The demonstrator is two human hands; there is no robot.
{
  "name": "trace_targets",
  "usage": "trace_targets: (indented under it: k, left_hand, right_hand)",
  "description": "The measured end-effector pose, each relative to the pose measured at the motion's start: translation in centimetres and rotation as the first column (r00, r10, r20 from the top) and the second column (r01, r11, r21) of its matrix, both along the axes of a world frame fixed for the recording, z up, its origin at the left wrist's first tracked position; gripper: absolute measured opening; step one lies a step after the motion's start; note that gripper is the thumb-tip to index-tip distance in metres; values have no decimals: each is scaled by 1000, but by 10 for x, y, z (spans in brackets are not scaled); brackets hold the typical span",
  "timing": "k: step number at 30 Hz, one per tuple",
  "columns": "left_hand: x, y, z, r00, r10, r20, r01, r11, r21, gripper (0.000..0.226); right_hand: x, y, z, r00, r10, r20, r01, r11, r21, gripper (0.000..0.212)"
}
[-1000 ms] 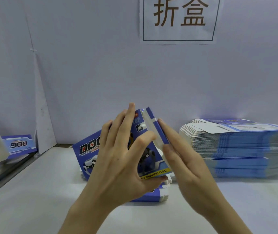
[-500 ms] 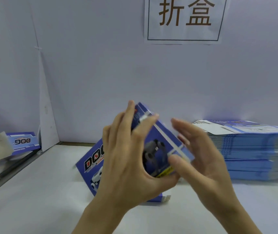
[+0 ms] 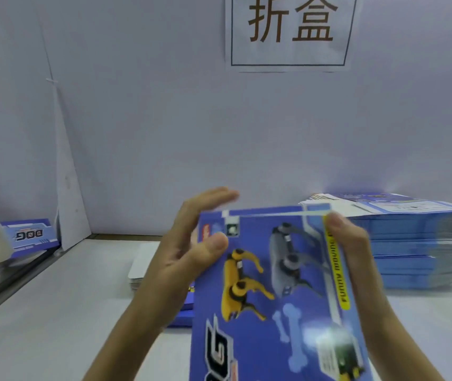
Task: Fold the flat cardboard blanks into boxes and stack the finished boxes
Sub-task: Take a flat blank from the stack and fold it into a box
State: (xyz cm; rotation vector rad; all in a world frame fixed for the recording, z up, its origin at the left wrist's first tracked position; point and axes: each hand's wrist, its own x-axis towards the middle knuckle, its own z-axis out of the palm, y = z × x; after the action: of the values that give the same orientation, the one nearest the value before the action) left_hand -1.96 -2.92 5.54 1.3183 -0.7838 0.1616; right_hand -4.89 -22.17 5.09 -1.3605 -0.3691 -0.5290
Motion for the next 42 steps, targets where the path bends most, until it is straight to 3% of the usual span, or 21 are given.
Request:
trace_targets:
  k: [3,8,12,17,25,29,32,35,37,41,42]
  left_hand:
    - [2,-8,-2,981,-54,-187,18,981,-192,19]
    - [-1,-13,-2,978,-45,-206,-31,935,-353,13]
    - [-2,-15,-1,985,-2,-175,-60,934,-352,24]
    - [-2,-18,-1,980,11,-197,-80,936,-342,25]
    - [-4,-18,1,983,2,-183,-67,935,-349,29]
    - [-9,-22,-4,984,-5,-178,-64,923,-379,14]
    - [-7,-23,-7,982,-6,-191,-65,929,-363,9]
    - [-7,-21,-8,984,-11,-176,-56,927,-370,20]
    - [-4,-20,-6,979,-8,-202,-69,926,-370,6]
    - [9,-23,-2,978,-23,-209,8,997,-71,11]
    - [8,-17,-8,973,-78,-216,76,997,-19,27]
  right_hand:
    - [-3,14,-6,992,116,58,-117,993,23,20]
    - [-12,22,-6,979,36,203,-52,996,77,18]
    - [-12,23,-5,972,-90,216,76,995,70,17]
    - [-11,22,-5,987,-37,159,21,995,102,18]
    - [-12,22,-5,979,-91,181,78,994,81,27]
    - [-11,19,-1,966,-99,241,102,995,1,22]
    - [-12,16,-2,980,-84,179,72,995,72,26]
    - [-13,18,-2,986,-90,138,79,993,84,27]
    - [-13,18,0,983,-106,150,94,992,90,24]
    - [-11,14,-1,930,-291,223,268,955,126,23]
    - [-10,13,-2,909,-344,235,317,937,148,24]
